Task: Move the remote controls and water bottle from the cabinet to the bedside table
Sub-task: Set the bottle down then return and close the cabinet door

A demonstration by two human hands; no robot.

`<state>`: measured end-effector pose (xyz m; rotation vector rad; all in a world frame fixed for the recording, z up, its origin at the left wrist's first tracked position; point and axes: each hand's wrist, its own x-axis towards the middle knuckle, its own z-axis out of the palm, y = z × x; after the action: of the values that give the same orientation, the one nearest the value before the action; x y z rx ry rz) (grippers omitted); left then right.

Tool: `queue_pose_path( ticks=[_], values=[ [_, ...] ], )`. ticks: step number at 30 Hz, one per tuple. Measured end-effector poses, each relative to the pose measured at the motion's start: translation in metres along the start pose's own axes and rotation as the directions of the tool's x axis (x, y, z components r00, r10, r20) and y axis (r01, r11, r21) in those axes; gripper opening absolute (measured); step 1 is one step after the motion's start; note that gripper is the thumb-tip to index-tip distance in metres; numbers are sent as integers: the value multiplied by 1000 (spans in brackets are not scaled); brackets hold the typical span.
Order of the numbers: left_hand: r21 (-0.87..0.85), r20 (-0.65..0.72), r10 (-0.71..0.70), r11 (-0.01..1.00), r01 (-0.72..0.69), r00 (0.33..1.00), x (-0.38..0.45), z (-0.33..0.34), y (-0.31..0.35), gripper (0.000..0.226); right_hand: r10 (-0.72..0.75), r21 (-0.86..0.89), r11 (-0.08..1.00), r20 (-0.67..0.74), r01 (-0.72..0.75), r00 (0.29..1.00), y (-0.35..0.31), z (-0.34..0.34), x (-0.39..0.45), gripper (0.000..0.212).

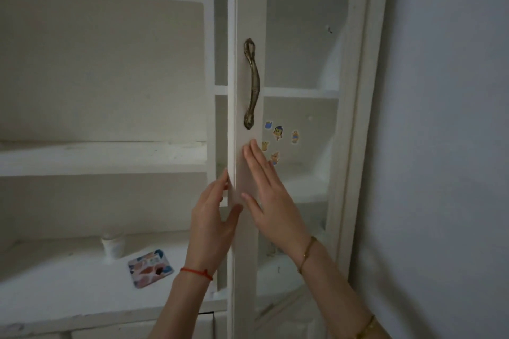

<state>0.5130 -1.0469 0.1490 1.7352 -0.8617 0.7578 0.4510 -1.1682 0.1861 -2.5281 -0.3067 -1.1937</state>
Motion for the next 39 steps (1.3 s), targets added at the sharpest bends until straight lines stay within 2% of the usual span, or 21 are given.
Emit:
queue_pose_path(
  ticks=[8,14,21,29,39],
  values=[
    [65,-38,40,997,-38,998,45,3,-71,64,21,-229,973,-16,-25,1000,23,67,49,89],
    [81,-64,111,991,-106,992,67,17,-108,62,76,-320,943,-58,-91,995,37,97,70,90],
    [142,-121,210,971,-193,970,81,30,-139,55,104,-345,930,-93,-129,990,45,116,84,93],
    [206,-137,201,964,-170,970,88,41,-147,57,116,-391,908,-108,-150,987,51,125,93,93],
    [302,-175,208,942,-149,962,91,43,-144,50,133,-360,918,-120,-168,984,53,131,100,91]
  ],
)
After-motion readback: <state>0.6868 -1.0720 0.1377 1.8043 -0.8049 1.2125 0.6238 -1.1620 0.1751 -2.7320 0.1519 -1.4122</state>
